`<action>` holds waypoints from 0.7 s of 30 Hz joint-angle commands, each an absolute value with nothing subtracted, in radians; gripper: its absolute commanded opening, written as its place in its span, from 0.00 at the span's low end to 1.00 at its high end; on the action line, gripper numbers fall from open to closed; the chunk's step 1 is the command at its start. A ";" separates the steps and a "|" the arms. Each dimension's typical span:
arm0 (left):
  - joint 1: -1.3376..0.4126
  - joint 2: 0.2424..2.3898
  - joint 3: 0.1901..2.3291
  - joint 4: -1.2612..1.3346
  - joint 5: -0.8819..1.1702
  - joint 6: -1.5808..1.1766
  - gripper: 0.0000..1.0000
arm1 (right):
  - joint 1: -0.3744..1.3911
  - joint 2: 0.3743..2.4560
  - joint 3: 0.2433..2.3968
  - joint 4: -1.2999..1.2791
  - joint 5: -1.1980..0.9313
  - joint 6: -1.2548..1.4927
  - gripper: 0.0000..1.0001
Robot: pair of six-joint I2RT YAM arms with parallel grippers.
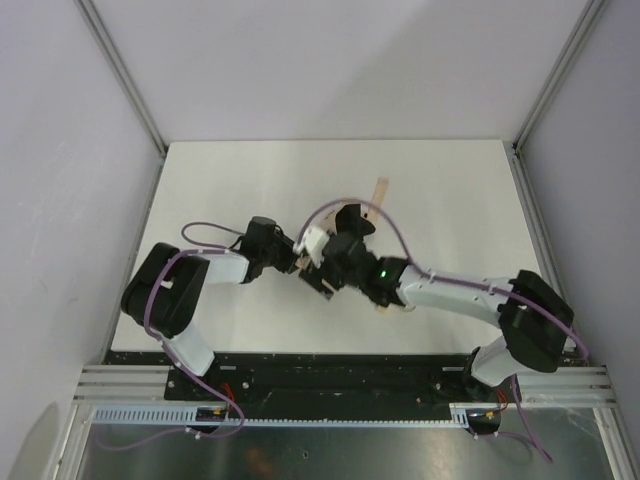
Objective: Put away the umbrella
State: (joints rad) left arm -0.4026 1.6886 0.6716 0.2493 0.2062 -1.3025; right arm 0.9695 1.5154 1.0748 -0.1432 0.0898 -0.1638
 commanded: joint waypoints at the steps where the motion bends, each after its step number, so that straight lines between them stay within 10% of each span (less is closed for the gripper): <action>1: -0.397 1.740 0.669 -0.022 0.142 -1.250 0.00 | 1.058 1.560 0.921 0.154 0.349 -0.305 0.77; 21: -0.397 1.784 0.709 -0.124 0.182 -1.268 0.00 | 1.067 1.916 0.933 0.524 0.518 -0.476 0.74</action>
State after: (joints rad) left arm -0.3962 1.7172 0.7486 0.1081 0.2371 -1.3102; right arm 1.1004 1.8557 0.8757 0.4255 0.4824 -0.4454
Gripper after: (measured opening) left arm 0.345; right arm 0.760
